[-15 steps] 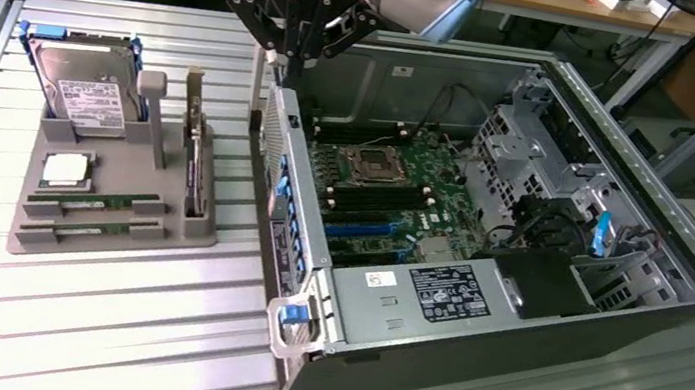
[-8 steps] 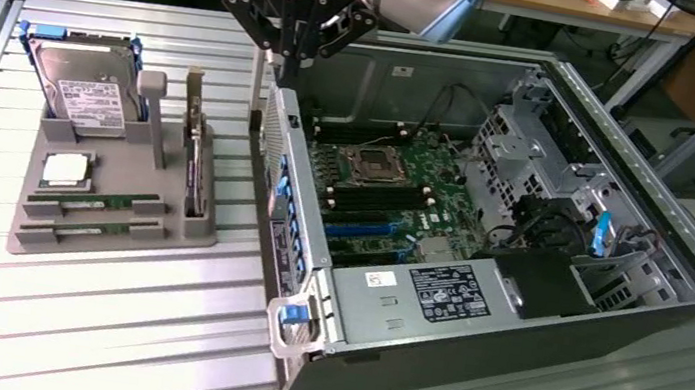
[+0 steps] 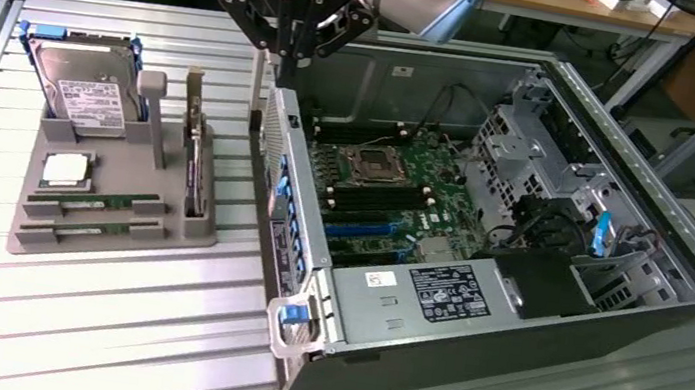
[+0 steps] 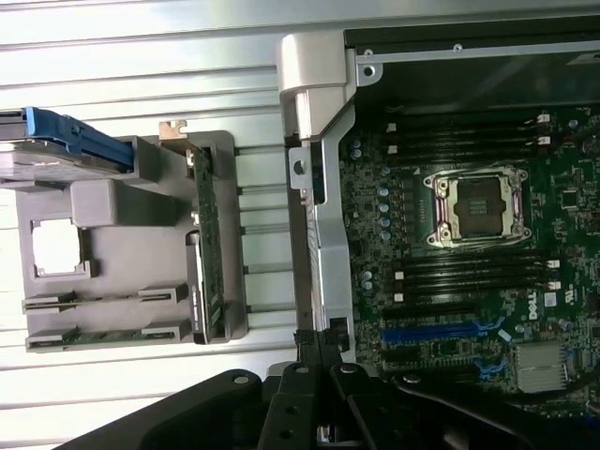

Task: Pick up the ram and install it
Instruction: 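Reach for the ram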

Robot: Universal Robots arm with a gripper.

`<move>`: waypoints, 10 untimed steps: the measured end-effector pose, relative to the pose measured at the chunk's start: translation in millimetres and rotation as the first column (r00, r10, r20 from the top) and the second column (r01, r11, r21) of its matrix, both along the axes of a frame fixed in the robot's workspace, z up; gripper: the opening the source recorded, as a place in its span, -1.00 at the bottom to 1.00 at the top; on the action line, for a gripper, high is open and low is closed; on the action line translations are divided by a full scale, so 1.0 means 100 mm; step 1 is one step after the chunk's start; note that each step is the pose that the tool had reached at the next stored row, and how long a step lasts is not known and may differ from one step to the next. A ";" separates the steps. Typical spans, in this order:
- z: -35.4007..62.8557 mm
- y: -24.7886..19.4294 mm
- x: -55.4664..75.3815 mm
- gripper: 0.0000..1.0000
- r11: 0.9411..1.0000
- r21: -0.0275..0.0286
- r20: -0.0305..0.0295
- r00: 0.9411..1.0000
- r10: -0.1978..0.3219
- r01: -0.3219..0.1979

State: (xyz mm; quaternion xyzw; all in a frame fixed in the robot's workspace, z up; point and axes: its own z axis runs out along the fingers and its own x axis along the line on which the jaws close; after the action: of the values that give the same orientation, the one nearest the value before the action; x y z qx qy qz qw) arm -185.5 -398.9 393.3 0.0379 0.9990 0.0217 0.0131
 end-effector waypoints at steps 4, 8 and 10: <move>0.000 0.000 -0.02 -0.80 1.000 0.000 0.000 1.000 0.000 0.000; 0.000 0.000 -0.04 -0.80 1.000 0.000 0.000 1.000 0.000 0.000; 0.000 0.000 -0.05 -0.80 1.000 0.000 0.000 1.000 0.000 0.000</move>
State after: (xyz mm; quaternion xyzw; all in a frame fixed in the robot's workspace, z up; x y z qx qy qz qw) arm -191.0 -399.0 393.3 0.0379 0.9990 0.0217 0.0131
